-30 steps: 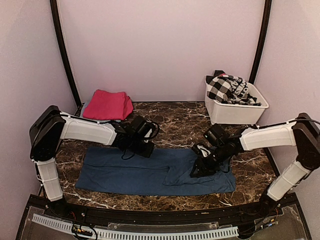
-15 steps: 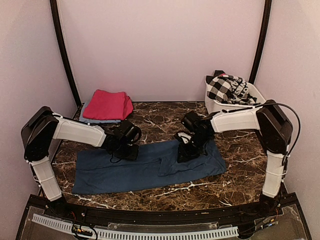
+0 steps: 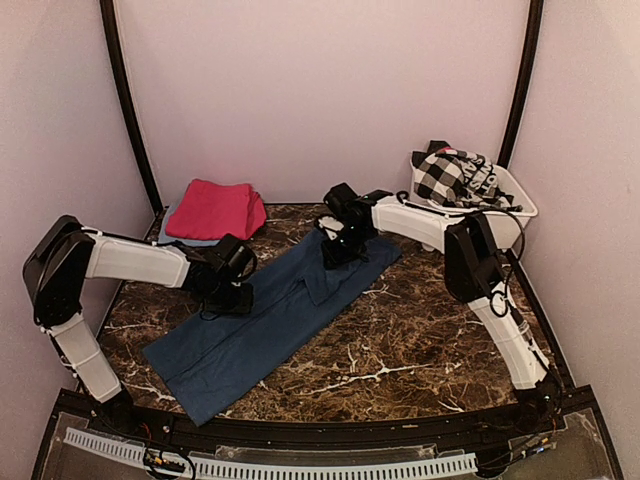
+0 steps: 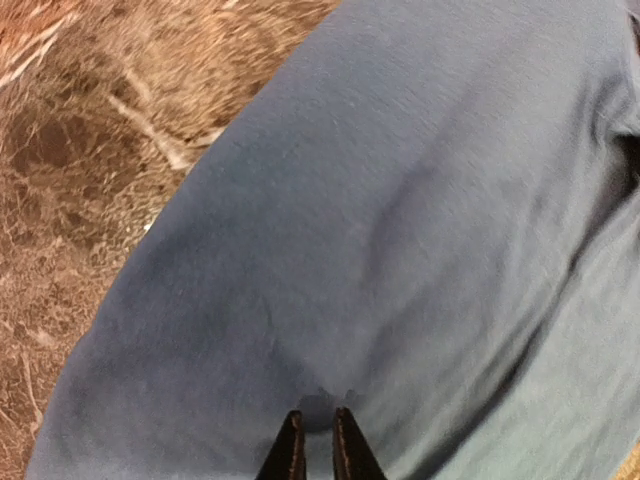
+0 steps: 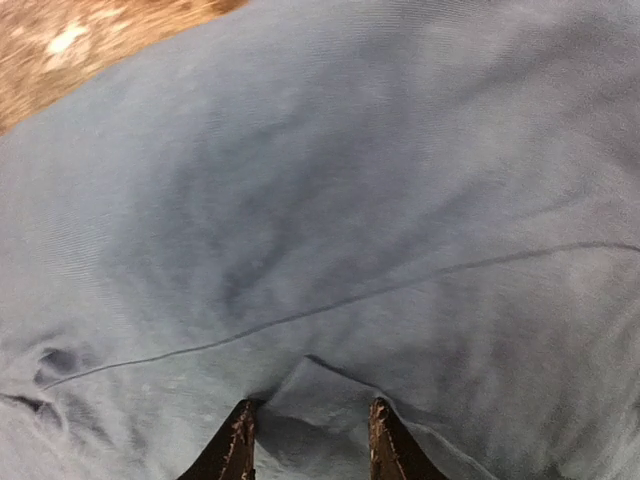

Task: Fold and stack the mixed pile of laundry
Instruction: Rotate the rectangle-folded T-shirt at the center of the board.

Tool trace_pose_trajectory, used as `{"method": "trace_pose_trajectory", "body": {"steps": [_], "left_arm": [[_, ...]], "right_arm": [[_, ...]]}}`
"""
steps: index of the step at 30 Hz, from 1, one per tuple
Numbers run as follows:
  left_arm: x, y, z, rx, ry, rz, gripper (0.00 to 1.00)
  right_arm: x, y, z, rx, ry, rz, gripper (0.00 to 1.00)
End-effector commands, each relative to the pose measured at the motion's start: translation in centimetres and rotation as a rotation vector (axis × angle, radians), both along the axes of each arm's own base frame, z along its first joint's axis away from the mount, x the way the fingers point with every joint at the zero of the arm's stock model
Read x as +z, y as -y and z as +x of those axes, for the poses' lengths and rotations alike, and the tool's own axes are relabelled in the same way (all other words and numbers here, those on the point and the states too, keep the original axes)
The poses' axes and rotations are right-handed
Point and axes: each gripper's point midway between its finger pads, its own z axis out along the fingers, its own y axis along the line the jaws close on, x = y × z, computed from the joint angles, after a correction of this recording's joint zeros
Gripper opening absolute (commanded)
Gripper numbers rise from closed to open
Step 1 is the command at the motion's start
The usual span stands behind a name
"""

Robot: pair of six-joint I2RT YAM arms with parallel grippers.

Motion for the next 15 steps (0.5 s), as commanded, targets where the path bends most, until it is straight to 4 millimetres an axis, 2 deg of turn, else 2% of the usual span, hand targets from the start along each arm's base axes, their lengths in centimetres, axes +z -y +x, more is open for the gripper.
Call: {"method": "trace_pose_trajectory", "body": {"steps": [1,3,5,6,8,12,15], "left_arm": [[4.8,1.6,0.6,-0.085,0.077,-0.074,0.14],[6.3,1.8,0.7,-0.112,0.114,-0.091,0.18],[7.9,2.0,0.4,-0.148,0.145,-0.113,0.22],[7.9,2.0,0.1,-0.160,0.138,-0.114,0.24],[8.1,1.9,-0.5,-0.193,0.127,-0.108,0.25],[7.5,1.8,-2.2,-0.246,0.091,-0.099,0.24],[6.7,2.6,-3.4,-0.290,0.066,-0.086,0.21]], "right_arm": [[2.3,4.0,1.7,-0.034,0.074,-0.129,0.38],[5.0,4.2,1.4,-0.045,0.120,-0.087,0.40],[7.4,4.3,0.4,-0.051,0.145,-0.017,0.42],[8.6,4.4,-0.6,-0.049,0.150,0.025,0.43],[9.3,4.5,-2.1,-0.045,0.128,0.087,0.44],[7.7,4.4,-4.5,-0.036,0.046,0.131,0.42],[6.2,4.0,-5.3,-0.038,-0.002,0.148,0.41]]}}
